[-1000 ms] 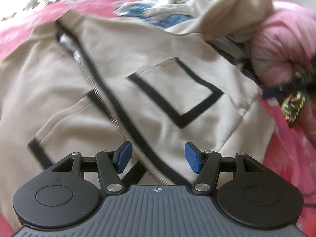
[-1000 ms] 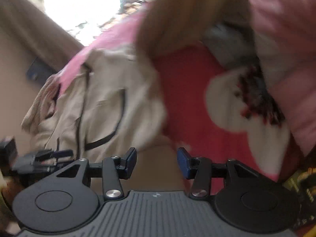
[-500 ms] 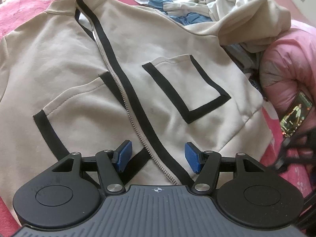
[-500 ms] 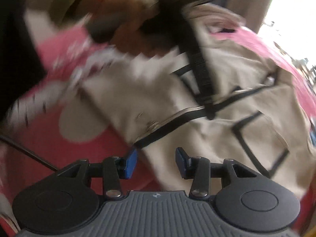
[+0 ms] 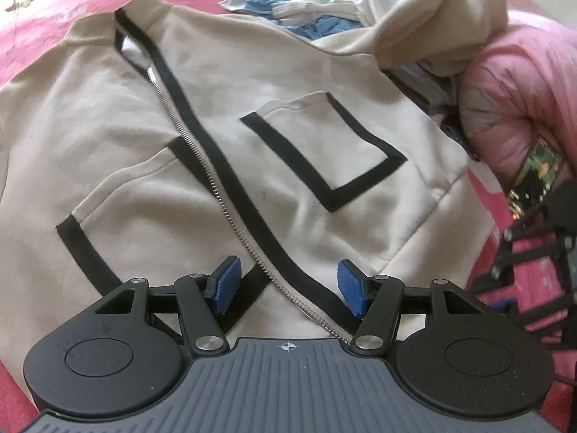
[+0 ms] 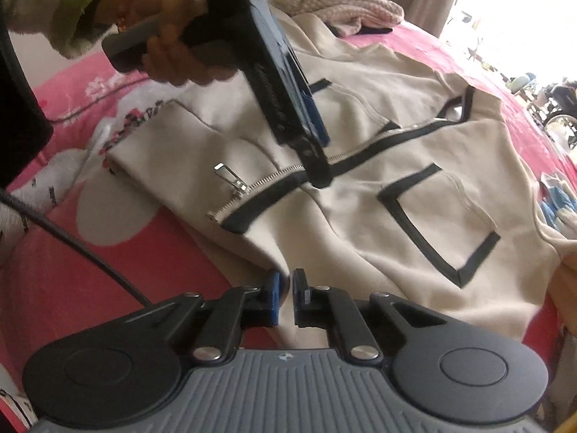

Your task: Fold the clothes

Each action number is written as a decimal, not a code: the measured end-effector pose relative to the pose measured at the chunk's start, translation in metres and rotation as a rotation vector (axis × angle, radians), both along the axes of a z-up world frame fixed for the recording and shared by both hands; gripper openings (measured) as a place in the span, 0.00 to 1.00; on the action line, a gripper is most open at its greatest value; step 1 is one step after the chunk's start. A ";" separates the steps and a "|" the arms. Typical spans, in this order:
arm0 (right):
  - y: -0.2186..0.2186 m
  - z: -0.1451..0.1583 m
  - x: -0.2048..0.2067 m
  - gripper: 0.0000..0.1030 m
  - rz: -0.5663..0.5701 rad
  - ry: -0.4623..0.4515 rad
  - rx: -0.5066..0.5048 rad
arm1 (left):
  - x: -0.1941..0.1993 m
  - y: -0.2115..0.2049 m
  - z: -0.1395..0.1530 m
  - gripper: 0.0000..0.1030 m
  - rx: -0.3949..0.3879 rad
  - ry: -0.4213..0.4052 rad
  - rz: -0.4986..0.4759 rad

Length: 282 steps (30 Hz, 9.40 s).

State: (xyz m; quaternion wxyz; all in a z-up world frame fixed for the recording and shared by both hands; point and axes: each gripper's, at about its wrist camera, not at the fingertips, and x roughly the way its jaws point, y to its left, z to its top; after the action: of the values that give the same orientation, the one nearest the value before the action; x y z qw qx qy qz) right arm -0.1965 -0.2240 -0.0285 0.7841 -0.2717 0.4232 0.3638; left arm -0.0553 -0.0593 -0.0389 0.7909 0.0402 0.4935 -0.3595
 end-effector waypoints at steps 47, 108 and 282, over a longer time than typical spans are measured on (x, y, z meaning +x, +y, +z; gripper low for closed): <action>-0.007 -0.019 -0.034 0.12 -0.109 -0.179 -0.106 | -0.031 -0.015 -0.007 0.58 0.084 -0.078 -0.184; -0.216 0.006 0.150 0.73 -1.058 0.092 0.675 | -0.029 -0.037 -0.012 0.61 0.079 -0.195 -0.297; 0.010 -0.048 0.216 0.45 -0.488 0.192 0.355 | -0.107 0.427 0.011 0.27 0.423 -0.079 1.885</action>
State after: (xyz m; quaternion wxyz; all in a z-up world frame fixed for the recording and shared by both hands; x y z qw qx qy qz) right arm 0.0196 -0.2144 -0.0760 0.8398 0.0144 0.4779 0.2573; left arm -0.1619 0.3682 -0.0277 0.7471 -0.2184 0.3508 0.5206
